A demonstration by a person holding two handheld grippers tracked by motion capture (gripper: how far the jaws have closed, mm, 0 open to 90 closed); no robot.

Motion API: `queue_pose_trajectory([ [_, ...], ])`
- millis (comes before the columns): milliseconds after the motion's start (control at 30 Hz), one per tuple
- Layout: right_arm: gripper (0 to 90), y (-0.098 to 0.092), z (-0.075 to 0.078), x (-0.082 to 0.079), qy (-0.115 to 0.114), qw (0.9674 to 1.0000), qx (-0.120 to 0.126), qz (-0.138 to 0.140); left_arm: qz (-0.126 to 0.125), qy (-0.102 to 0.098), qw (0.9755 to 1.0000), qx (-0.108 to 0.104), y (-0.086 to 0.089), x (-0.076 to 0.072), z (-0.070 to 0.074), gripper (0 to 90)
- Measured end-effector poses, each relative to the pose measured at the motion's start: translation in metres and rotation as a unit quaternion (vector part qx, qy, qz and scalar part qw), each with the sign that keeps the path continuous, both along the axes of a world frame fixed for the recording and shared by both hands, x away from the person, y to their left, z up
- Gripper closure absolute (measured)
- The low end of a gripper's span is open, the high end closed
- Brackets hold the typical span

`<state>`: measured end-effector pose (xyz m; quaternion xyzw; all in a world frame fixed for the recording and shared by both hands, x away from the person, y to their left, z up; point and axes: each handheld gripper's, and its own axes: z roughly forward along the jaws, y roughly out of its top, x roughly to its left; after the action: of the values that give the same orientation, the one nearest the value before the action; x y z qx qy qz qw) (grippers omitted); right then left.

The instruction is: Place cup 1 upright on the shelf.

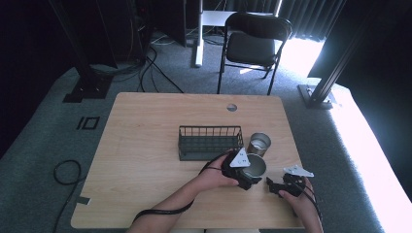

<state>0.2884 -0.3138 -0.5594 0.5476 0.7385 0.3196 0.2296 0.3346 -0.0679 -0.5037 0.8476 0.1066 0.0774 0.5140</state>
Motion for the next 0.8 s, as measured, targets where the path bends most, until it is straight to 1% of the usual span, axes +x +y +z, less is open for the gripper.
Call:
queue_pose_trajectory([
  [33, 11.2, 0.0, 0.0, 0.0, 0.001, 1.0, 0.0, 0.0, 0.0, 0.001, 1.0, -0.006, 0.002, 0.0, 0.003, 14.4],
  [67, 11.2, 0.0, 0.0, 0.0, 0.001, 1.0, 0.0, 0.0, 0.0, 0.001, 1.0, -0.006, 0.002, 0.0, 0.003, 14.4],
  [133, 11.2, 0.0, 0.0, 0.0, 0.0, 1.0, 0.0, 0.0, 0.001, 0.004, 0.9999, -0.012, 0.004, -0.001, 0.007, 14.4],
  [367, 11.2, 0.0, 0.0, 0.0, 0.0, 1.0, 0.0, 0.0, -0.004, 0.007, 0.9997, -0.023, 0.013, -0.003, 0.021, 14.4],
  [400, 11.2, 0.0, 0.0, 0.0, 0.0, 1.0, 0.0, 0.0, -0.004, 0.004, 0.9996, -0.029, 0.015, -0.003, 0.027, 14.4],
  [433, 11.3, 0.0, 0.0, 0.0, 0.0, 1.0, 0.0, 0.0, -0.004, 0.004, 0.9996, -0.029, 0.015, -0.003, 0.027, 14.4],
  [567, 11.3, 0.0, 0.0, 0.0, 0.0, 1.0, 0.0, 0.0, -0.002, -0.002, 0.9994, -0.036, 0.022, -0.003, 0.038, 14.4],
  [600, 11.3, 0.0, 0.0, 0.0, 0.0, 1.0, 0.0, 0.0, 0.001, -0.009, 0.9993, -0.036, 0.026, -0.002, 0.044, 14.4],
  [633, 11.2, 0.0, 0.0, 0.0, 0.0, 1.0, 0.0, 0.0, 0.001, -0.009, 0.9993, -0.036, 0.026, -0.002, 0.044, 14.4],
  [800, 11.3, 0.0, 0.0, 0.0, 0.0, 1.0, 0.0, 0.0, 0.007, -0.016, 0.9989, -0.044, 0.035, 0.002, 0.059, 14.4],
])
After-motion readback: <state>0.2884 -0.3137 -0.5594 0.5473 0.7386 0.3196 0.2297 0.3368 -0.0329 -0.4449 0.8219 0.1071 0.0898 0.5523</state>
